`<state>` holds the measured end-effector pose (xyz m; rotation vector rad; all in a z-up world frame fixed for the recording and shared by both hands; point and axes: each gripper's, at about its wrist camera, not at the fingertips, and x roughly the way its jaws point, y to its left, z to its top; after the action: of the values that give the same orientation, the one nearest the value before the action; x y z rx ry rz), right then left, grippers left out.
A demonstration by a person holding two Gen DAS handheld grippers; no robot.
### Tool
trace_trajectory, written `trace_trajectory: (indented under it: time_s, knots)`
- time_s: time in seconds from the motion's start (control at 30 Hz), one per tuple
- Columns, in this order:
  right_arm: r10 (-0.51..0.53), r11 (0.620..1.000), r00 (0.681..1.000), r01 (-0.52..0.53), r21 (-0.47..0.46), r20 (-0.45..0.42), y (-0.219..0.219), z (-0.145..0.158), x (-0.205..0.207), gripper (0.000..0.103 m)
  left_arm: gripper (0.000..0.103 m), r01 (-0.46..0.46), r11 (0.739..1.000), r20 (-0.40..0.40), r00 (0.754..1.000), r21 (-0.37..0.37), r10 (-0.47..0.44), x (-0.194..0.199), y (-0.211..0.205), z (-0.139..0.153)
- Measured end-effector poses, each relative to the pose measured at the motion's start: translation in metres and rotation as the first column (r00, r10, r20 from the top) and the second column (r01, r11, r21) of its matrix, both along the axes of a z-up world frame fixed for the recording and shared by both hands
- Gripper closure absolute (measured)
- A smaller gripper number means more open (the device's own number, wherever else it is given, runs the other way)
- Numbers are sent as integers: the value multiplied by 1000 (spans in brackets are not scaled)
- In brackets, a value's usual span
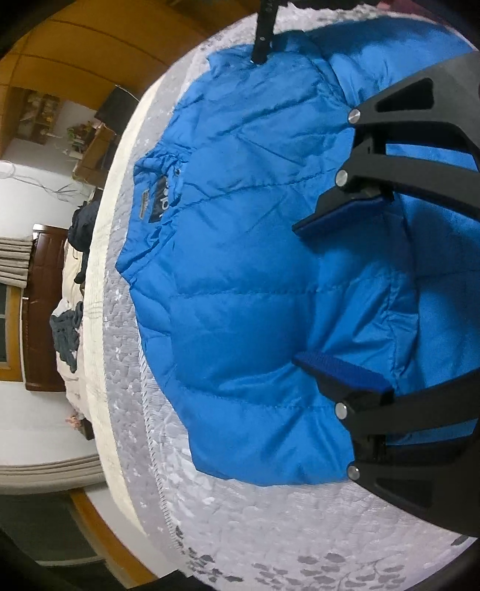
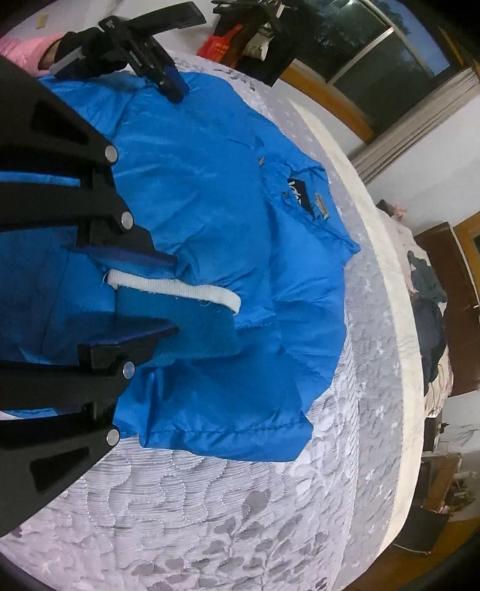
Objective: Fold large clothes
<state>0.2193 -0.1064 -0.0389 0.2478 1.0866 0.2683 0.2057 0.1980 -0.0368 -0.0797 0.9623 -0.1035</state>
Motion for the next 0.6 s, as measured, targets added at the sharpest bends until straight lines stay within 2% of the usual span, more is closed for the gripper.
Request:
trace_trajectory:
  time_s: [0.1, 0.2, 0.3, 0.47, 0.6]
  knots:
    - [-1, 1000, 1000, 1, -12, 12, 2, 1, -2, 72, 38, -6, 1000, -8, 1000, -11, 6, 0, 1, 3]
    - [-9, 1000, 999, 8, 26, 32, -4, 13, -12, 70, 38, -13, 998, -11, 1000, -54, 12, -13, 9, 18]
    - [21, 998, 997, -25, 53, 80, -9, 32, -41, 61, 38, -5, 996, 7, 1000, -88, 5, -43, 20, 39]
    - [80, 996, 989, -83, 22, 122, -18, 52, -106, 48, 28, 23, 998, 36, 999, -56, -21, -119, 46, 59]
    - [121, 992, 987, -124, 18, 107, -26, 48, -161, 45, 24, 13, 993, -20, 1000, -119, -15, -183, 76, 51]
